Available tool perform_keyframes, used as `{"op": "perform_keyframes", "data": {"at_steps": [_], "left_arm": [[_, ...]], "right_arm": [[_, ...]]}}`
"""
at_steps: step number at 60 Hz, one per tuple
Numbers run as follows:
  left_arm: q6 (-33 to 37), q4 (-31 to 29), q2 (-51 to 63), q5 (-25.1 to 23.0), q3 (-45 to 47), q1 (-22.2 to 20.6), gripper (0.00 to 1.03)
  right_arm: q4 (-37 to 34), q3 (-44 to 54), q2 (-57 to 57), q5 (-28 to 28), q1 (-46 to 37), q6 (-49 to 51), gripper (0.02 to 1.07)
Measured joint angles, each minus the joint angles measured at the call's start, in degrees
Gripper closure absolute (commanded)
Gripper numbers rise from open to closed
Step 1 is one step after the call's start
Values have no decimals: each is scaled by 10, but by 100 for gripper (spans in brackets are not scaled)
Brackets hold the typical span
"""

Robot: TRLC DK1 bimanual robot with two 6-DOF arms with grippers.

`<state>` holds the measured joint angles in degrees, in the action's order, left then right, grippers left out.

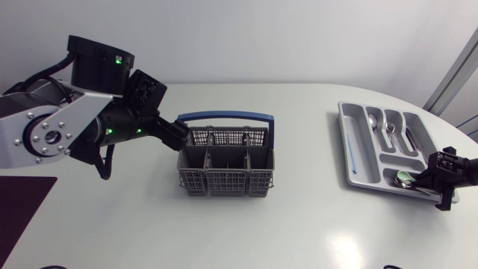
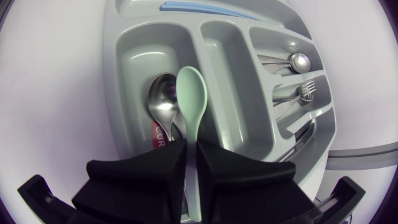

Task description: Sort the cutlery from the basket into the organizer compartments.

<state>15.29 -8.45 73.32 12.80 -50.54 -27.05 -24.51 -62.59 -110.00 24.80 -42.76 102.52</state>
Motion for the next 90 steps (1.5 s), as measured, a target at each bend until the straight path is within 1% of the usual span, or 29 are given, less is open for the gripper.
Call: {"op": "perform_keyframes", "data": {"at_steps": [2, 7, 9, 17, 20, 29, 38, 45, 49, 54, 58, 65, 69, 70, 74, 82, 90], "left_arm": [[0, 0, -2, 0, 1, 2, 4], [0, 0, -4, 0, 2, 7, 4], [0, 0, -7, 1, 2, 9, 4], [0, 0, -17, 2, 8, 21, 4], [2, 0, -24, 2, 12, 26, 4], [7, -2, -63, -5, 30, 37, 4], [19, -2, -92, -13, 45, 54, 4], [33, -3, -91, -35, 60, 81, 4], [44, -5, -85, -37, 64, 93, 4], [55, -5, -71, -48, 67, 105, 4], [62, -6, -57, -51, 69, 112, 4], [75, -7, -25, -56, 75, 117, 4], [77, -7, -7, -71, 78, 119, 5], [79, -9, 1, -82, 79, 121, 5], [79, -9, 17, -101, 79, 129, 6], [88, -9, 36, -152, 79, 146, 5], [93, -9, 62, -171, 79, 153, 5]], "right_arm": [[1, 0, 0, 0, 0, 0, 77], [6, 0, 1, -2, 0, -5, 44], [5, 2, 2, -2, 0, -5, 36], [8, 22, 47, 12, 0, -19, 21], [14, 32, 75, 28, 3, -28, 18], [23, 66, 168, 54, 28, -57, 15], [24, 119, 259, 63, 77, -101, 15], [25, 168, 334, 68, 147, -168, 15], [43, 193, 371, 66, 199, -220, 15], [73, 214, 400, 45, 271, -291, 15], [93, 222, 408, 21, 331, -346, 15], [157, 237, 405, -42, 443, -440, 14], [176, 238, 395, -63, 490, -480, 14], [186, 238, 389, -72, 508, -497, 14], [198, 238, 373, -89, 538, -528, 14], [204, 238, 345, -97, 567, -569, 15], [205, 238, 329, -98, 587, -599, 15]]}}
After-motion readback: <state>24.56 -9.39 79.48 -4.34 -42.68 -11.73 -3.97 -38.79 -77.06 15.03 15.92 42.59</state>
